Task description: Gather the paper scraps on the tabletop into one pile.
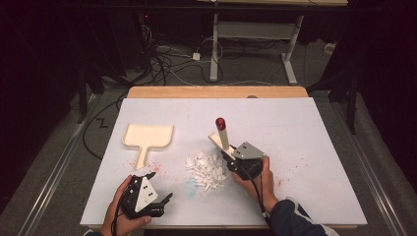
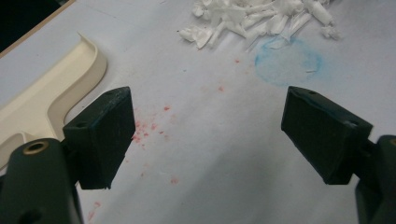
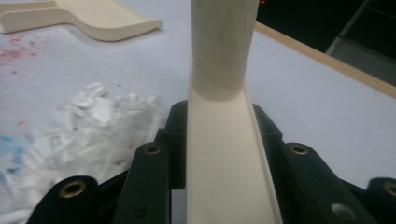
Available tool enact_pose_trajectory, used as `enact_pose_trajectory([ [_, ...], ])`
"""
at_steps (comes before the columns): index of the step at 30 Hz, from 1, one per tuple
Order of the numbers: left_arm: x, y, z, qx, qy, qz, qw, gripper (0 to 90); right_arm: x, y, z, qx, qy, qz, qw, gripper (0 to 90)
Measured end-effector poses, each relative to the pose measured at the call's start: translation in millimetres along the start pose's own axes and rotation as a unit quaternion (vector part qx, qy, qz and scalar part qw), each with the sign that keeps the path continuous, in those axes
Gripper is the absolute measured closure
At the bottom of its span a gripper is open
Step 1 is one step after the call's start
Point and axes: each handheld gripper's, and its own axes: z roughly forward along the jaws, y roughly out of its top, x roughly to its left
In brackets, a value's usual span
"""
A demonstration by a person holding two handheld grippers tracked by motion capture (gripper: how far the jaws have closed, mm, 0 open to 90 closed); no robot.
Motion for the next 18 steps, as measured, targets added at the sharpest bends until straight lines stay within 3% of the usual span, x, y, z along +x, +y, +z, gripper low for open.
enact_pose_trajectory([
  [3,-0.7,0.5,0.5,0.0,-0.001,0.002,1.0,16.5,15.4,3.1,3.8,0.001,0.019,-0.02,0.9996,67.7],
  [7,-0.8,1.3,2.3,0.001,-0.004,0.003,1.0,16.5,27.2,10.8,3.7,-0.012,0.039,-0.012,0.9991,68.0],
  [10,-1.7,1.8,3.2,0.002,-0.007,0.005,1.0,16.5,30.1,14.9,4.0,-0.012,0.041,-0.02,0.9989,68.0],
  [14,-1.6,1.1,3.3,0.005,-0.009,0.008,0.9999,16.5,23.3,19.6,-3.5,-0.018,0.026,-0.028,0.9991,68.0],
  [18,-2.0,1.2,3.3,0.005,-0.01,0.009,0.9999,16.6,6.8,24.8,-22.2,-0.035,0.037,-0.026,0.9983,67.9],
])
